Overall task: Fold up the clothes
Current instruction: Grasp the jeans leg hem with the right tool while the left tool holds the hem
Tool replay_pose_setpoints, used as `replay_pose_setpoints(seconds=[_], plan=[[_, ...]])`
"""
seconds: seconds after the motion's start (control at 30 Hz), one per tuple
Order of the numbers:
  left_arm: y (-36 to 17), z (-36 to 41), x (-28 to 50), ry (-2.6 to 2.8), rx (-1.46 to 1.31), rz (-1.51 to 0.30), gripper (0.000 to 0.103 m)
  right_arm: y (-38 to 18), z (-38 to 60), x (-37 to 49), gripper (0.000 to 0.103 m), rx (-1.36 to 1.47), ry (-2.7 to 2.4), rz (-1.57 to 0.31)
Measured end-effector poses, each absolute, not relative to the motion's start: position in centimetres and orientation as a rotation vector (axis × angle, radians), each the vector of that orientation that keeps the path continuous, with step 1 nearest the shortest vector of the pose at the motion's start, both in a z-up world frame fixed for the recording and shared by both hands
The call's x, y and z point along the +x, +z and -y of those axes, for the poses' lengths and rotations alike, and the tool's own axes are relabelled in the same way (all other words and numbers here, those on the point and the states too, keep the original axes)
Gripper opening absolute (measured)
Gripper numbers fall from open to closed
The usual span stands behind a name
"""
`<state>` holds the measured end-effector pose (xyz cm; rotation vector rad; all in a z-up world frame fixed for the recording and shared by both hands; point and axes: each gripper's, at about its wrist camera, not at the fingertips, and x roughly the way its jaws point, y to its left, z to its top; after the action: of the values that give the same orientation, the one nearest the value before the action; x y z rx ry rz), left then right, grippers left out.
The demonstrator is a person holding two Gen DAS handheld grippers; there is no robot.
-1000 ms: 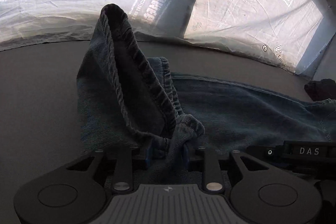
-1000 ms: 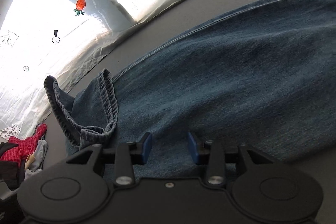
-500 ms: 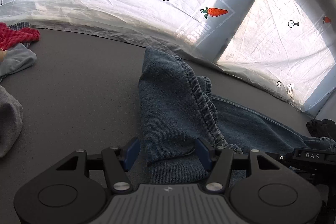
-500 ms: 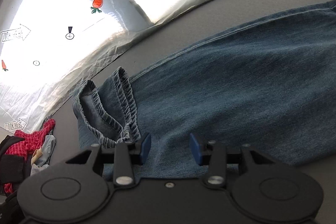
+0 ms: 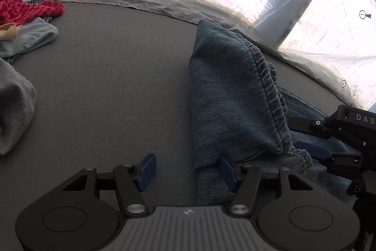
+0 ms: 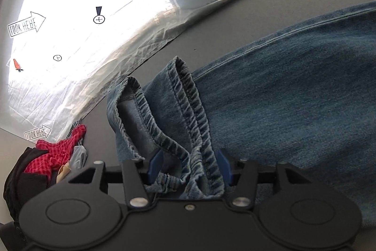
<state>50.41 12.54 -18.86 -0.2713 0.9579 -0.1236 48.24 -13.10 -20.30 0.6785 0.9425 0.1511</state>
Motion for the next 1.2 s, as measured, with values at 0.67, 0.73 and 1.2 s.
replay_pose_setpoints(seconds=[0.67,0.73,1.2], plan=[[-18.8,-12.1,50.8,-0.146,-0.308,-0.976,0.078,-22.5,12.9,50.3,0.087,0.826,0.408,-0.909],[-18.7,-12.0,50.9,-0.146,-0.316,-0.979,0.078,-22.8,13.2,50.3,0.087,0.852,0.423,-0.910],[-18.7,-11.7,51.1,-0.158,-0.316,-0.982,0.084,-19.9,8.5,50.5,0.020,0.439,0.352,-0.921]])
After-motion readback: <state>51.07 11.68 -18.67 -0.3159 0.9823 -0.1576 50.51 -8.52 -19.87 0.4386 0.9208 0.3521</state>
